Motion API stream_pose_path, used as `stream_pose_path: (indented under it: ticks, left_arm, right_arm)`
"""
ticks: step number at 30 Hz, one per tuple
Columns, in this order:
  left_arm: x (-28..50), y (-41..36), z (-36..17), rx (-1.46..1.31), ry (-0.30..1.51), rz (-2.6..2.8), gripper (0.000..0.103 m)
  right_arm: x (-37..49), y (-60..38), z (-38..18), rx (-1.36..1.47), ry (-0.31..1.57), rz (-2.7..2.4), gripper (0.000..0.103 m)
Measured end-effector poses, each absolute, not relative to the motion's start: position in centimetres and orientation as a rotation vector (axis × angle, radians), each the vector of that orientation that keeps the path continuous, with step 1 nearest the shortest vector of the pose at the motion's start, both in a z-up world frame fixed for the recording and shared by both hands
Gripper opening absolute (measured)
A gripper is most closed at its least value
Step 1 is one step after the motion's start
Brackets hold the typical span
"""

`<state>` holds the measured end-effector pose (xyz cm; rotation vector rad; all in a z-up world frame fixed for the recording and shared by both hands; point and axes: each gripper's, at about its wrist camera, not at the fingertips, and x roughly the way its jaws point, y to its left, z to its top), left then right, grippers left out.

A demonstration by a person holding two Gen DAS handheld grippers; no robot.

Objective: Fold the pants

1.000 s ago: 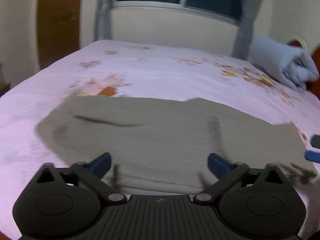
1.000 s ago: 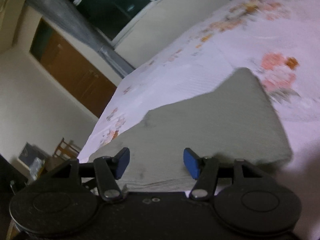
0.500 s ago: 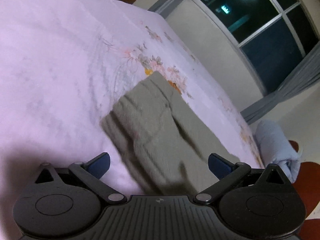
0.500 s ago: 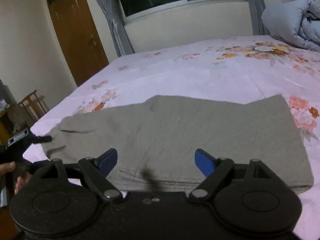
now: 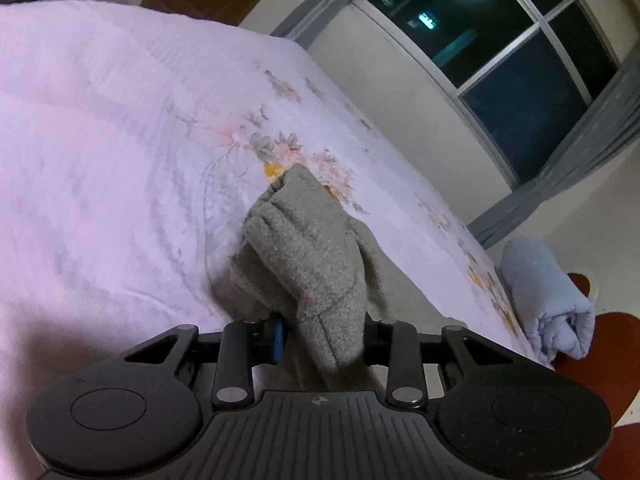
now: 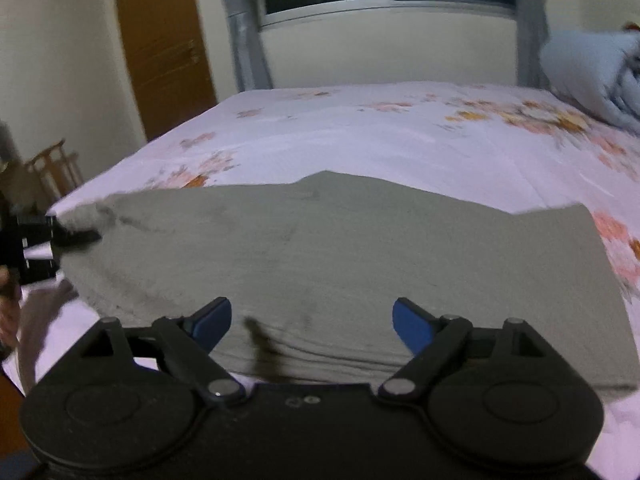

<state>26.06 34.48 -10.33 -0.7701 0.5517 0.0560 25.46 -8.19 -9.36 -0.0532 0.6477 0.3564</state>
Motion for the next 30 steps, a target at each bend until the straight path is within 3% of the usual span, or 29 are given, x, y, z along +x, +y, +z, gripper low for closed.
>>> stream_pose_path:
  ticks: [2,7,10,12,17,24,28,29,30]
  left_arm:
    - [26.0,34.4,-9.7,-0.758,0.547,0.039,0.032]
    - [25.4,33.5,-7.5,-0.689,0.542,0.026,0.032]
    - [25.3,33.4,-7.0,-0.673,0.542,0.030,0.032]
    - [25.0,33.2,-6.8,-0.667,0.541,0.036,0.032]
    - [24.9,32.7,-5.8,-0.642,0.529,0.021,0.032]
    - [24.2,29.4,-1.2,-0.511,0.479,-0.027,0.032]
    - [24.4,25.2,3.1,-0.431,0.428,-0.101,0.032]
    - [24.6,24.0,4.1,-0.414,0.419,-0.119,0.032]
    - [24.8,22.1,5.2,-0.371,0.413,-0.147,0.032]
  right_arm:
    - [26.1,-5.8,-12.0,-0.222,0.741,0.338,0.097]
    - [25.5,-5.3,-12.7,-0.269,0.696,0.324,0.097]
    - [24.2,-6.6,-10.2,-0.205,0.587,0.310,0.088]
    - [24.1,-6.9,-9.4,-0.199,0.544,0.264,0.091]
    - [25.6,-5.1,-12.8,-0.294,0.665,0.262,0.094]
    - [26.0,-4.1,-14.2,-0.365,0.622,0.242,0.097]
    - [25.2,-4.7,-14.1,-0.366,0.576,0.254,0.097]
    - [24.8,-5.4,-13.1,-0.331,0.556,0.261,0.088]
    - [23.7,-7.2,-11.5,-0.254,0.499,0.250,0.086]
